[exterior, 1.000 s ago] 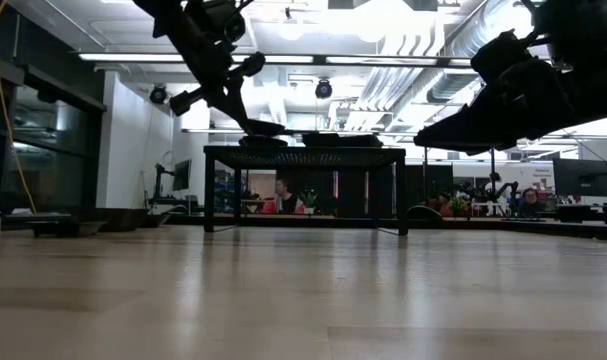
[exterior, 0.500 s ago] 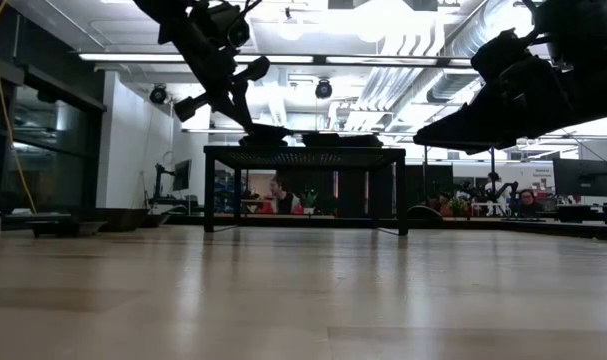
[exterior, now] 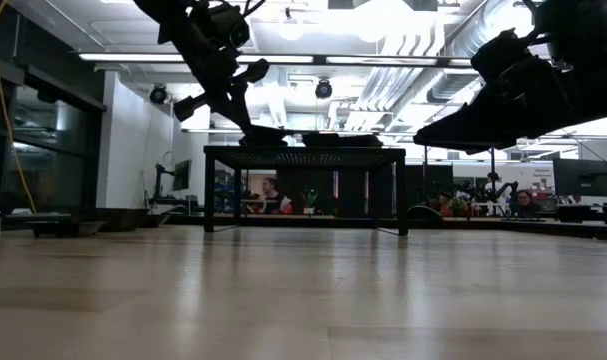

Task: Pick & Place Mini shaped plates
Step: Stack the black leaf-shaped plate on top of the black leaf-shaped plate on the shelf

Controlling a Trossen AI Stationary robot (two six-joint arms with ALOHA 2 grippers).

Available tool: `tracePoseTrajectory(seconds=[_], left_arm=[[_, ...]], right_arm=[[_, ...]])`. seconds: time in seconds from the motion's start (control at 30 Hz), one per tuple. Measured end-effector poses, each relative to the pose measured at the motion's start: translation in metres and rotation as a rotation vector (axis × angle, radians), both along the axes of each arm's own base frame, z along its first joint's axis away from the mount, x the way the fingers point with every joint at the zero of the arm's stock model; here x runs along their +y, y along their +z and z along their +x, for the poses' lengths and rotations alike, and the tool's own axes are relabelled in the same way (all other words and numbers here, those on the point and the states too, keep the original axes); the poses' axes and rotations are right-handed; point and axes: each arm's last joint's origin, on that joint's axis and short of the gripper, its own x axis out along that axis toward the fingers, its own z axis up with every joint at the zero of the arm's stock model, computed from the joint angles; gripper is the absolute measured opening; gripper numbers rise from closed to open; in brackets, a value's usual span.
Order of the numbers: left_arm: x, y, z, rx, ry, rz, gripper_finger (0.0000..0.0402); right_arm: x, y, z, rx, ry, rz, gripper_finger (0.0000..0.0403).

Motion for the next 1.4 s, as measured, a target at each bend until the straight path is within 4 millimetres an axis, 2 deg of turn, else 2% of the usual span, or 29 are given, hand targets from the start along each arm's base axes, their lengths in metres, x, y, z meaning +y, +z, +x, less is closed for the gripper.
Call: tracePoseTrajectory(seconds=[0.17, 0.47, 0.63, 1.0, 1.4], left_arm=[[0.000, 0.000, 0.000, -0.003, 0.000, 0.002, 0.0009], [0.002, 0.000, -0.001, 0.014, 0.083, 0.012, 0.0092], [0.002, 0.000, -0.001, 0.017, 0.116, 0.014, 0.0119], [0.002, 0.000, -0.002, -0.005, 0.201, -0.049, 0.0124], [-0.013, 0.011, 0.002, -0.044, 0.225, -0.002, 0.0125]], right_arm=[[0.000, 0.000, 0.000, 0.000, 0.000, 0.000, 0.0138], [0.000, 0.000, 0.000, 0.000, 0.000, 0.000, 0.0138], [0.000, 0.000, 0.000, 0.000, 0.000, 0.000, 0.0138], [0.000, 0.000, 0.000, 0.000, -0.001, 0.003, 0.0138], [0.000, 0.000, 0.000, 0.001, 0.000, 0.006, 0.0138]])
